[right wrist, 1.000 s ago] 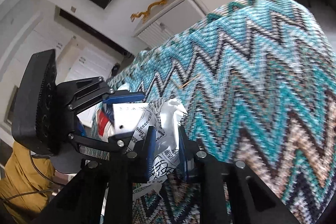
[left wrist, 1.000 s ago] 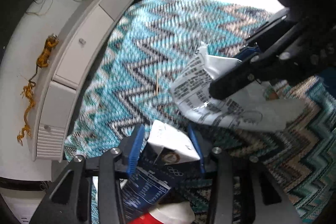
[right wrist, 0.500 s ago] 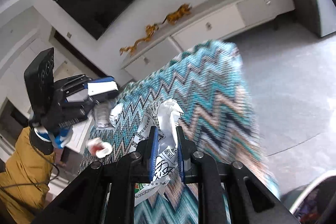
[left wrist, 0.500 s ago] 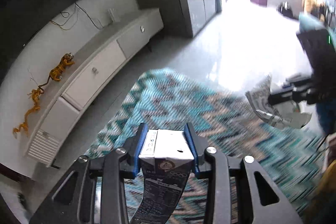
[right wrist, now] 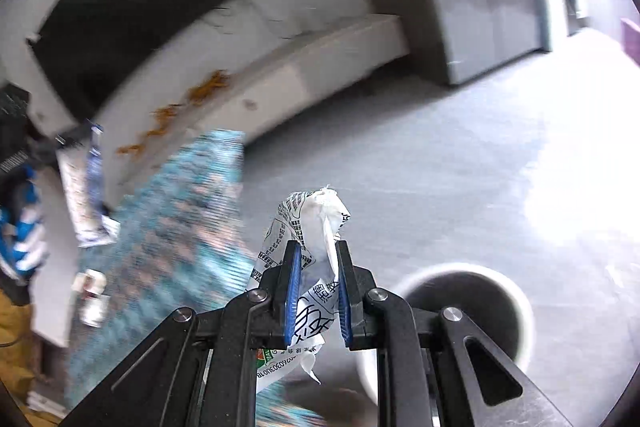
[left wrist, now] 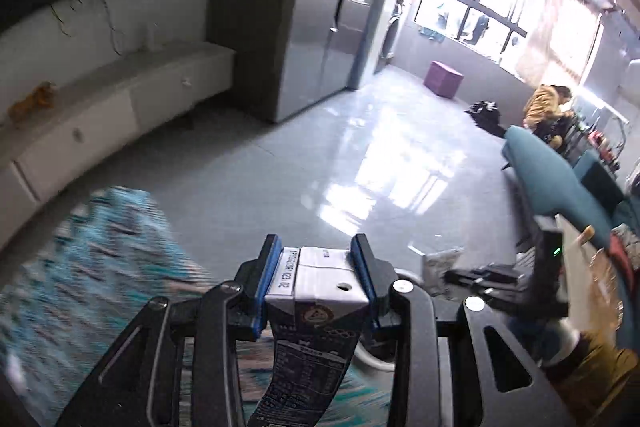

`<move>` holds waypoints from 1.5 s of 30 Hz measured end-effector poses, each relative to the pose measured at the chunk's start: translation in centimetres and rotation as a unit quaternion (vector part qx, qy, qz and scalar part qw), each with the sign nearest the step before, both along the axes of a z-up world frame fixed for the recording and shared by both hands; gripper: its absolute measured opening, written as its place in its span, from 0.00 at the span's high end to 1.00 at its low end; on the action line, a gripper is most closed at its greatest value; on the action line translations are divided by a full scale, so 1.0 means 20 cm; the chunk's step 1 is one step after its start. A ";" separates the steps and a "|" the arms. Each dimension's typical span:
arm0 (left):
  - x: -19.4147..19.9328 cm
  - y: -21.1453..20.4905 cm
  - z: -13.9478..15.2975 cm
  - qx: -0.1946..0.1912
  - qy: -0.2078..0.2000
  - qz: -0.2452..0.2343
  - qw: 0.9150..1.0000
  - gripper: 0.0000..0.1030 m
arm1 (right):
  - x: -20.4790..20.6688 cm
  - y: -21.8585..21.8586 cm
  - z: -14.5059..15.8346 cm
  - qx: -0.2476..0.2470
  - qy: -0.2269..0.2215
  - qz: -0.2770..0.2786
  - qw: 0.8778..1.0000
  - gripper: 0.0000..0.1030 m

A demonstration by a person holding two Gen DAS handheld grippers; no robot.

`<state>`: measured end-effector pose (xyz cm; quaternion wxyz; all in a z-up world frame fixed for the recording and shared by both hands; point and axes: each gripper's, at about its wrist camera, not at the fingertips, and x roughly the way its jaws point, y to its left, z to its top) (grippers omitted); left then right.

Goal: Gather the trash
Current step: 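Carry the blue carton and white paper to the bin and release both, then move both open tools back over the remaining trash on the blanket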

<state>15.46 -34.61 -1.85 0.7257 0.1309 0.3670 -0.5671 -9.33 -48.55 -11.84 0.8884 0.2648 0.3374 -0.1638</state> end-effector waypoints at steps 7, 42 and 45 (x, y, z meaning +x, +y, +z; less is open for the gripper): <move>-0.40 -0.48 -0.32 0.031 0.078 -0.038 0.996 0.67 | -0.20 -0.20 -0.26 0.023 0.038 -0.054 0.998 0.84; -0.48 0.23 -0.03 -0.031 0.001 0.074 0.997 0.38 | -0.22 0.13 0.08 -0.047 -0.002 -0.012 0.999 0.63; -0.41 0.51 0.01 -0.044 -0.013 0.108 0.993 0.36 | -0.12 0.28 0.19 -0.065 -0.017 0.026 0.997 0.63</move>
